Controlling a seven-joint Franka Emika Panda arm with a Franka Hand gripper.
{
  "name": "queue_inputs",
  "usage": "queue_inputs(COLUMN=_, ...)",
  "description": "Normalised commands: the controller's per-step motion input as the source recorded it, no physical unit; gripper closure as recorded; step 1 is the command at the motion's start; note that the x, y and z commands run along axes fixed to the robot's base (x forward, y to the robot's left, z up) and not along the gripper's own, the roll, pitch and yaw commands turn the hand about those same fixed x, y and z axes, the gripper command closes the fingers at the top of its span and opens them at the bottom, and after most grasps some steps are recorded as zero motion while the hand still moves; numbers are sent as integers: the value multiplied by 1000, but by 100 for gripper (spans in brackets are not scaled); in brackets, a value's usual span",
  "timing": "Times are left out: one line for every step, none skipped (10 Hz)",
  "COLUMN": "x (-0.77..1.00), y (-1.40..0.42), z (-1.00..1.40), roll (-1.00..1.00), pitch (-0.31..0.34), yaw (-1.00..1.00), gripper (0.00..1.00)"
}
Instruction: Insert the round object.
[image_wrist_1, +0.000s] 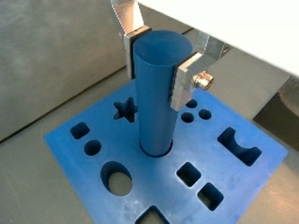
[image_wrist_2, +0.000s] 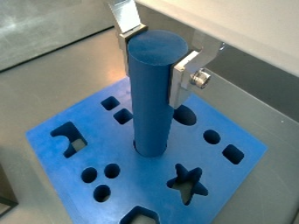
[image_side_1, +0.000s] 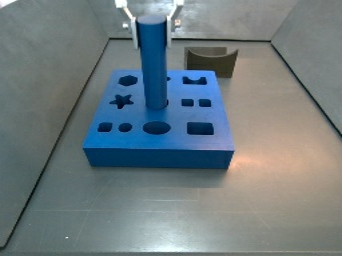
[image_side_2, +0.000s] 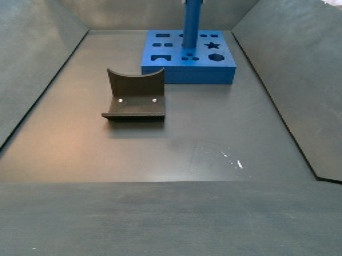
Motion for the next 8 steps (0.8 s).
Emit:
queue_inputs(x=69, y=114, z=-431, roll=0, pitch=0, yaw=-31, gripper=100)
queue_inputs(x=23, y=49, z=-531, roll=43, pitch=0, yaw=-14, gripper=100)
queue_inputs(x=69, y=80, z=-451, roll=14, pitch=0, yaw=-14, gripper=100)
queue_inputs(x=126, y=146, z=-291, roll=0, pitch=31, yaw=-14, gripper=100)
queue_inputs(x=100, y=106, z=-140, roll=-7, pitch=34, yaw=-17, gripper=100)
queue_inputs(x=6, y=60, z=-66, roll=-80, pitch=0, yaw=-17, gripper=100)
queue_inputs(x=0, y=71, z=0, roll=-61, pitch=0, yaw=-14, gripper=100)
queue_inputs(x=0, y=0, z=0, roll=0, pitch=0, yaw=0, gripper=100)
